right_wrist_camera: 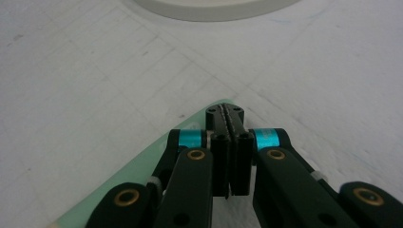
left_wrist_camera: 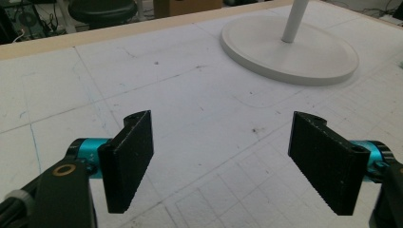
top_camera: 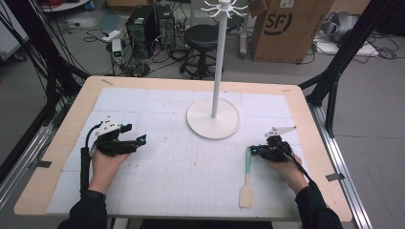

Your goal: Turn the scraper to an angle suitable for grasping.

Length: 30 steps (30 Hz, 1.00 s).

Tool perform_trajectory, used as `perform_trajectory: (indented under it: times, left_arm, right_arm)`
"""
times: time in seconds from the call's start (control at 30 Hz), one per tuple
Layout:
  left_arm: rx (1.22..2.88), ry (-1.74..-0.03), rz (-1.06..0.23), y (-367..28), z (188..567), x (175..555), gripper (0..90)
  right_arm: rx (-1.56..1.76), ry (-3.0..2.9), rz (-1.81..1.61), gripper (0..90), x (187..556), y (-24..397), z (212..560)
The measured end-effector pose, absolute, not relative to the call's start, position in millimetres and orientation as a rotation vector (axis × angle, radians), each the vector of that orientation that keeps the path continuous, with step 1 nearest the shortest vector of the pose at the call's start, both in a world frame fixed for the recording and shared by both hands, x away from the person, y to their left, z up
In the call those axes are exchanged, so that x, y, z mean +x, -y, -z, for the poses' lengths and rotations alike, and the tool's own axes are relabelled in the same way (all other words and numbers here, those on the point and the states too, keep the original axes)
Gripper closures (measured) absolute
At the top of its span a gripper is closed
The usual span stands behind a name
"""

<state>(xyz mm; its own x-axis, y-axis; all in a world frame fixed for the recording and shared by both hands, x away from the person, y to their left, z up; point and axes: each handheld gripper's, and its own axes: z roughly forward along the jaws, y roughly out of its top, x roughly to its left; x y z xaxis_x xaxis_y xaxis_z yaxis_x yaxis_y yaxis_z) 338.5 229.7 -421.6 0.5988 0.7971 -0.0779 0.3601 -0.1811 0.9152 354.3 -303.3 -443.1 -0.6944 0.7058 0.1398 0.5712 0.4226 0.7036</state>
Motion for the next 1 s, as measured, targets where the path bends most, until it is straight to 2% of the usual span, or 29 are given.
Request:
perform_trajectory:
  times: [0.43,0.47,0.5,0.53,0.6,0.67,0.7,0.73,0.77,0.93,1.0]
  left_arm:
    - [1.799,-0.944,-0.51,-227.3,423.5,339.1,24.3]
    - [1.802,-0.942,-0.511,-227.1,423.5,338.9,24.2]
    - [1.803,-0.941,-0.511,-227.0,423.3,338.5,24.2]
    - [1.803,-0.942,-0.512,-227.2,423.0,338.0,24.2]
    - [1.805,-0.939,-0.516,-228.4,422.2,337.2,24.3]
    - [1.8,-0.947,-0.515,-229.9,421.9,336.9,24.2]
    - [1.797,-0.949,-0.516,-230.6,422.0,337.1,24.2]
    - [1.795,-0.951,-0.515,-231.1,422.0,337.2,24.2]
    - [1.791,-0.953,-0.516,-231.2,422.0,337.4,24.2]
    - [1.781,-0.954,-0.527,-230.5,422.0,338.4,24.1]
    - [1.78,-0.952,-0.528,-230.5,422.4,339.2,24.1]
  right_arm:
    - [0.936,-2.597,-1.143,89.0,352.8,276.3,443.2]
    - [0.945,-2.595,-1.149,79.7,353.4,278.0,442.5]
    - [0.945,-2.595,-1.149,79.7,353.4,278.0,442.5]
    - [0.966,-2.551,-1.157,74.0,353.0,282.4,438.5]
    - [1.007,-2.508,-1.214,71.4,351.9,291.2,430.6]
    - [1.037,-2.42,-1.275,59.7,348.3,301.8,422.9]
    - [1.037,-2.42,-1.275,59.7,348.3,301.8,422.9]
    - [1.061,-2.371,-1.288,55.2,345.9,307.0,420.0]
    - [1.117,-2.299,-1.296,48.0,341.2,317.5,415.5]
    - [1.186,-2.219,-1.304,38.2,333.4,332.8,410.1]
    - [1.175,-2.195,-1.29,37.2,329.5,335.5,407.9]
